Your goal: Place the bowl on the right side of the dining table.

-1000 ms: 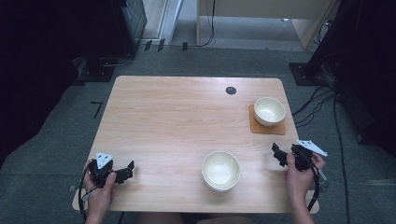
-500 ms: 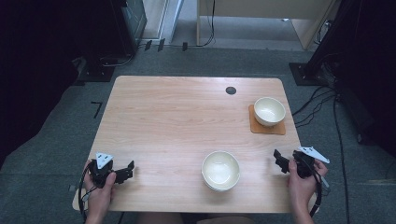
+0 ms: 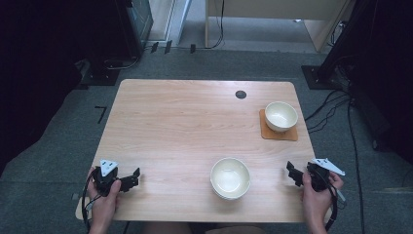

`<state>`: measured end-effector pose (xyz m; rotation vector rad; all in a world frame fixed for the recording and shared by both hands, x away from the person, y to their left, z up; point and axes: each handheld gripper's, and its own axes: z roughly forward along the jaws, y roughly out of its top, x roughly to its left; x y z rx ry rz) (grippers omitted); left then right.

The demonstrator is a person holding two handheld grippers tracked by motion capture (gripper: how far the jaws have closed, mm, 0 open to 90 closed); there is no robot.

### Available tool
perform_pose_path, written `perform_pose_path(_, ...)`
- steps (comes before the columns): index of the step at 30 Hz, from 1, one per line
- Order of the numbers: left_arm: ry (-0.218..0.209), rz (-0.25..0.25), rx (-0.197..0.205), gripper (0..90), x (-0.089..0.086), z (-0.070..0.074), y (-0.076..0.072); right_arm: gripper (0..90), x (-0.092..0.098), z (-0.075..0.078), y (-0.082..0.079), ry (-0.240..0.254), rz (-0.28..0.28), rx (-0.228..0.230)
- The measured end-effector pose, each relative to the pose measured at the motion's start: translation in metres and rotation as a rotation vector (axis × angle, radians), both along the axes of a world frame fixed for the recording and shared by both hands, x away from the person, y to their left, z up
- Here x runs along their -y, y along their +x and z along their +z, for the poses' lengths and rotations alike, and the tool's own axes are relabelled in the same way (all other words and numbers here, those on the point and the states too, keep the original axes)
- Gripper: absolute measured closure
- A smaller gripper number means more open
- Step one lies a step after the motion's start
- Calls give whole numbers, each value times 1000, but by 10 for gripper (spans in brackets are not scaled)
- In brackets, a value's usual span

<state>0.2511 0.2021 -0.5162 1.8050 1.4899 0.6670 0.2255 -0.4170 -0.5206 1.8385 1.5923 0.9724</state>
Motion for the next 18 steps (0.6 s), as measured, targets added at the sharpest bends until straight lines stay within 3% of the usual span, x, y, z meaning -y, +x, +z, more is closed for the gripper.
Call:
perform_pose_path(13, 0, 0, 0, 0, 0, 0, 0, 171, -1, -3, -8, -31, 8, -41)
perform_pose_path(18, 2, 1, 0, 0, 0, 0, 0, 165, -6, -4, -11, -104, 12, -65)
